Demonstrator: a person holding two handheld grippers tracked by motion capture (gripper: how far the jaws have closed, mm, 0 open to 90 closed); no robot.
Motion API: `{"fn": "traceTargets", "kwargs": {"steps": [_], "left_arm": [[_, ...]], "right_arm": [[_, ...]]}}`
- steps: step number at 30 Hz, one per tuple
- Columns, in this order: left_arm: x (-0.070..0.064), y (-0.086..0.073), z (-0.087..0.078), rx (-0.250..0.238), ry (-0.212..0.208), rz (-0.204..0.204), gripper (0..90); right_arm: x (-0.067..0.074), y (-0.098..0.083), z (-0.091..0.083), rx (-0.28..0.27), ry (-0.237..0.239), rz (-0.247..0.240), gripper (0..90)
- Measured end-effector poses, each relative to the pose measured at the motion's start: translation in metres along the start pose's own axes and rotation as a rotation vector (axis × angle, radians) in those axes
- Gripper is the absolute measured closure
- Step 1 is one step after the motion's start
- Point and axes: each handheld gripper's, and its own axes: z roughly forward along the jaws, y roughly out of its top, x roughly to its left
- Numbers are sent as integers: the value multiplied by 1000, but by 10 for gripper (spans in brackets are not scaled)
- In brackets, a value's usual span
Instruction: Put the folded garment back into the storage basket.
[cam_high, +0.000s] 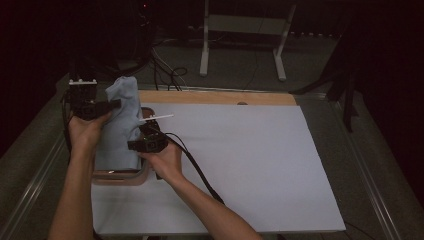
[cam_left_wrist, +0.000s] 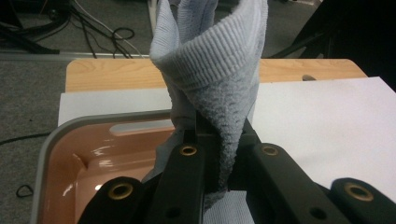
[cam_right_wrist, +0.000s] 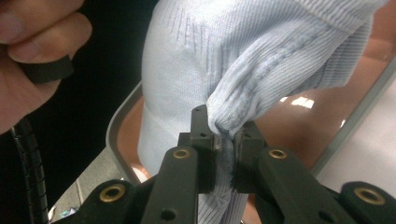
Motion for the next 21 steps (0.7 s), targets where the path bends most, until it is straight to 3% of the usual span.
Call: {"fn": "traceTargets", "kwargs": {"steps": [21], "left_arm": [[8, -8, 6, 15, 6, -21, 876]], "right_arm": [[-1, -9, 12, 23, -12, 15, 822]]}}
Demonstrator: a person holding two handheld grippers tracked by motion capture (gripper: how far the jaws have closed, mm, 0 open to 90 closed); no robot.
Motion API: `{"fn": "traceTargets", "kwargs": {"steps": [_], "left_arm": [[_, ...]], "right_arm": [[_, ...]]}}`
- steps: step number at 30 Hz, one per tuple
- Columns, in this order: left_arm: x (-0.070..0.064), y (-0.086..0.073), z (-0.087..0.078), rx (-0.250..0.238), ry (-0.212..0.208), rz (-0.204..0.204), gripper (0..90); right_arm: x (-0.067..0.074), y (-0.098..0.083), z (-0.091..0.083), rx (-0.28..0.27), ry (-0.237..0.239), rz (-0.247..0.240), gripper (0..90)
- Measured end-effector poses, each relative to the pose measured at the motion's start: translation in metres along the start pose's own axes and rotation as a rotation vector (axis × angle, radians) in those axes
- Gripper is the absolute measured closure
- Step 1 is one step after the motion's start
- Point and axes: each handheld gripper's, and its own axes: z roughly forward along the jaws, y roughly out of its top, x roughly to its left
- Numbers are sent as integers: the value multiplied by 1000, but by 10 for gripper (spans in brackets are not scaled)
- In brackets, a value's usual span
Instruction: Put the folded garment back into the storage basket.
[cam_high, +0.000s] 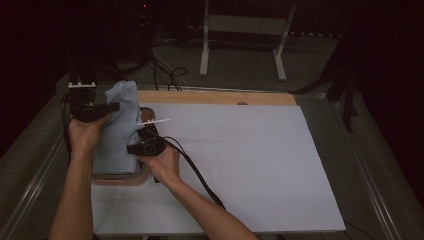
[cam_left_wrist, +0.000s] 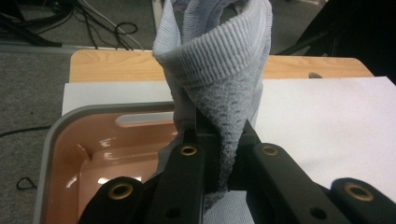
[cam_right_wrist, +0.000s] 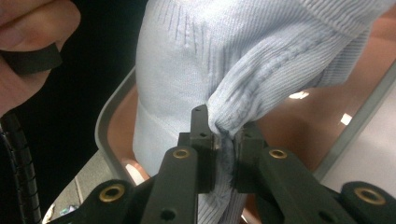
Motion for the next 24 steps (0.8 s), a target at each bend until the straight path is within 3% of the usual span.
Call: {"fn": "traceTargets", "kwargs": {"steps": [13, 24], "left_arm": [[2, -4, 4, 16, 12, 3, 875], [10, -11, 8, 37, 32, -27, 873]], "right_arm": [[-7, -3, 9, 18, -33, 1, 822], [-6, -10, 15, 35, -33, 16, 822]]}}
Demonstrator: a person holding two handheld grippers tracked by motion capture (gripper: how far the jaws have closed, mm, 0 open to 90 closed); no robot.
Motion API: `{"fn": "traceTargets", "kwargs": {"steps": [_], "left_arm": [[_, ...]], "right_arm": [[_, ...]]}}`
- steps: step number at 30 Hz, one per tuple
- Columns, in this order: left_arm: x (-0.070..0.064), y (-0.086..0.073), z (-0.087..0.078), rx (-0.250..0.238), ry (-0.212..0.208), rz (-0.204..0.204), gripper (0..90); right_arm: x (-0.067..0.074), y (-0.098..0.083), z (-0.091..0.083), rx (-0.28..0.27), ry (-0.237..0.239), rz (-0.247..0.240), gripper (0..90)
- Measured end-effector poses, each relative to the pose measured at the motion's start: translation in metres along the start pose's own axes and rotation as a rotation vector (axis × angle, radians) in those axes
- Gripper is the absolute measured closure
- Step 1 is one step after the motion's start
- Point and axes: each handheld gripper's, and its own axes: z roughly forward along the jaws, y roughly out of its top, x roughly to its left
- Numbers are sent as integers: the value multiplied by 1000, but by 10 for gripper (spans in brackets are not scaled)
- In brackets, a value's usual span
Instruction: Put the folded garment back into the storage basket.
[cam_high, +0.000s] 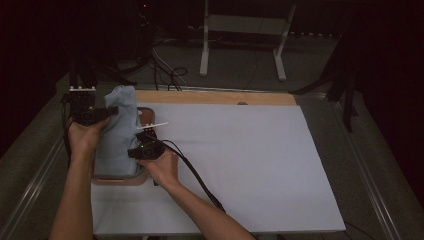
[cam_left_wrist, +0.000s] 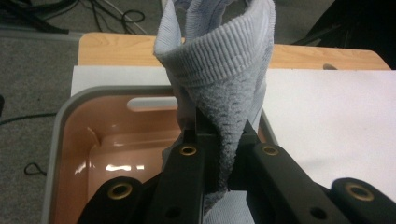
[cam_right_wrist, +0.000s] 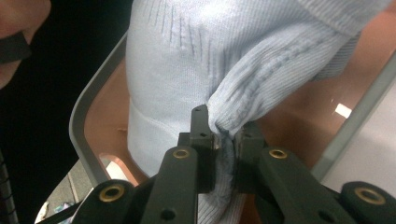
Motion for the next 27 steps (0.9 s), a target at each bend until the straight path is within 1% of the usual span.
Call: {"fn": "traceTargets", "kwargs": {"steps": [2, 4, 5, 6, 7, 8, 9, 10, 11, 12, 13, 15, 17, 20, 22, 24, 26, 27], "left_arm": [[2, -2, 2, 8, 11, -3, 870], [2, -4, 4, 16, 32, -1, 851], [2, -4, 5, 14, 51, -6, 767], [2, -4, 5, 14, 51, -6, 678], [3, -5, 6, 13, 87, -28, 561], [3, -5, 6, 6, 104, -34, 494], [3, -5, 5, 2, 111, -33, 376], [2, -5, 5, -3, 128, -33, 317], [1, -5, 4, -9, 142, -31, 281], [1, -4, 3, -15, 138, -31, 242], [0, -5, 3, -18, 128, -29, 232], [-3, -5, 3, -14, 129, -16, 215], [-7, -6, 4, -6, 108, -1, 215], [-13, -9, 8, 13, 89, 24, 234], [-18, -13, 11, 32, 69, 48, 269], [-21, -16, 15, 51, 56, 60, 320], [-22, -20, 20, 71, 31, 67, 378], [-23, -22, 22, 77, 6, 66, 409]], "right_arm": [[0, -1, 1, 1, -3, 9, 821], [0, -1, 2, 8, -5, 3, 821], [0, -2, 2, 7, -5, 4, 821], [0, -2, 2, 9, -7, 3, 821], [0, -2, 3, 9, -9, 3, 822], [-1, -2, 3, 14, -10, -5, 821], [-1, -2, 4, 16, -15, -3, 821], [-1, -3, 4, 14, -14, -4, 822], [-1, -3, 5, 14, -15, 0, 821], [-1, -3, 5, 14, -17, -2, 821], [-1, -3, 5, 14, -17, -3, 821], [-1, -3, 5, 14, -16, -1, 821], [-1, -3, 5, 14, -17, 0, 821], [-1, -3, 5, 16, -14, 4, 821], [-1, -2, 5, 17, -11, 6, 821], [-2, -2, 5, 17, -8, 2, 820], [-2, -2, 5, 17, -8, 2, 820], [-2, -2, 5, 16, -6, 2, 820]]}}
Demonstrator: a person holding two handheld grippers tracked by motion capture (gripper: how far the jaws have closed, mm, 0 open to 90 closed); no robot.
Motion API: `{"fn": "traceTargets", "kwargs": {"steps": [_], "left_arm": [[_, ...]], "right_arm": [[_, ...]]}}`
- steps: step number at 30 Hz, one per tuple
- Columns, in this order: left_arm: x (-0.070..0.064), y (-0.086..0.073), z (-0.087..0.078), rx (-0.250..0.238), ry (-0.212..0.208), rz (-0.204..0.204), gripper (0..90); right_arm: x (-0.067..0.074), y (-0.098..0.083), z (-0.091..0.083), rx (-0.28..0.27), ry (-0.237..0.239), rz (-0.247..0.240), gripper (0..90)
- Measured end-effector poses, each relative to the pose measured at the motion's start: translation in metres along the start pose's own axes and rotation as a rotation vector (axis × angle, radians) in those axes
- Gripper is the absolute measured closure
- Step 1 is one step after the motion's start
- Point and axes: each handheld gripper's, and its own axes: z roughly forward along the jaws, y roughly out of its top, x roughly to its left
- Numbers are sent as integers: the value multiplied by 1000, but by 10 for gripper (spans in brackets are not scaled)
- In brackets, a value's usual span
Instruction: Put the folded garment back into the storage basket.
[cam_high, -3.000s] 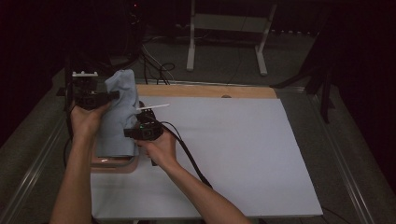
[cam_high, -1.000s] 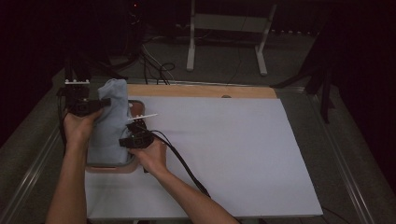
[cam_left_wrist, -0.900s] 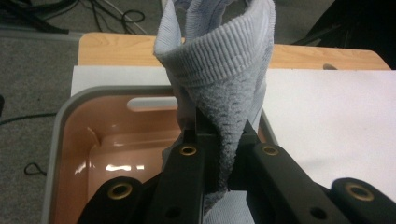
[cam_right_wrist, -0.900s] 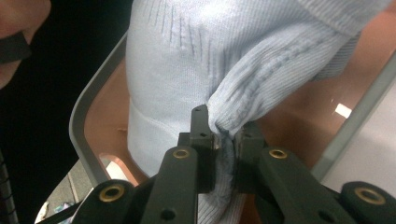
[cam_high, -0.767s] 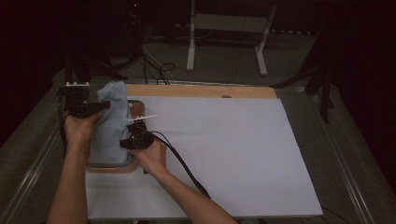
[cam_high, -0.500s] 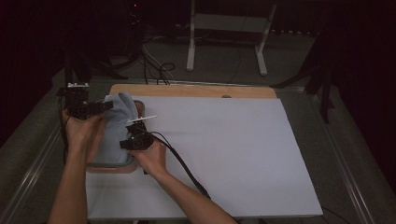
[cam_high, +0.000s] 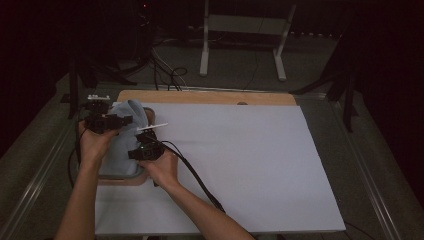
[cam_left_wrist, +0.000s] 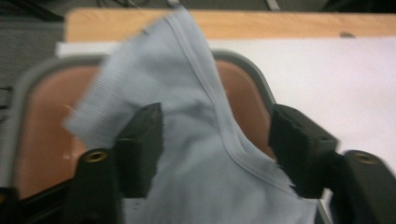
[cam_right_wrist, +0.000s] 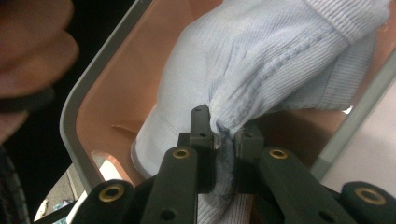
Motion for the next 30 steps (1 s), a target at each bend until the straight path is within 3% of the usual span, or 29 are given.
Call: {"fn": "traceTargets", "kwargs": {"steps": [2, 5, 8, 11, 24, 27, 30], "left_arm": [[-1, -4, 5, 12, -60, 3, 475], [-3, -10, 13, 41, -98, 15, 557], [-5, -15, 20, 74, -106, 22, 609], [-7, -18, 26, 111, -88, 32, 644], [-9, -23, 37, 189, -77, 35, 700], [-9, -23, 36, 187, -74, 38, 699], [-8, -19, 25, 126, -78, 21, 685]], "right_arm": [[0, 0, 0, 2, 0, 5, 820], [0, 1, -1, 5, -2, -3, 820], [3, 1, -1, 3, -13, -32, 819], [3, 2, -1, 4, -12, -32, 818], [2, 3, -2, 5, 1, -23, 812], [2, 3, -2, 7, 2, -20, 811], [0, 3, -2, 11, 14, -10, 811]]}}
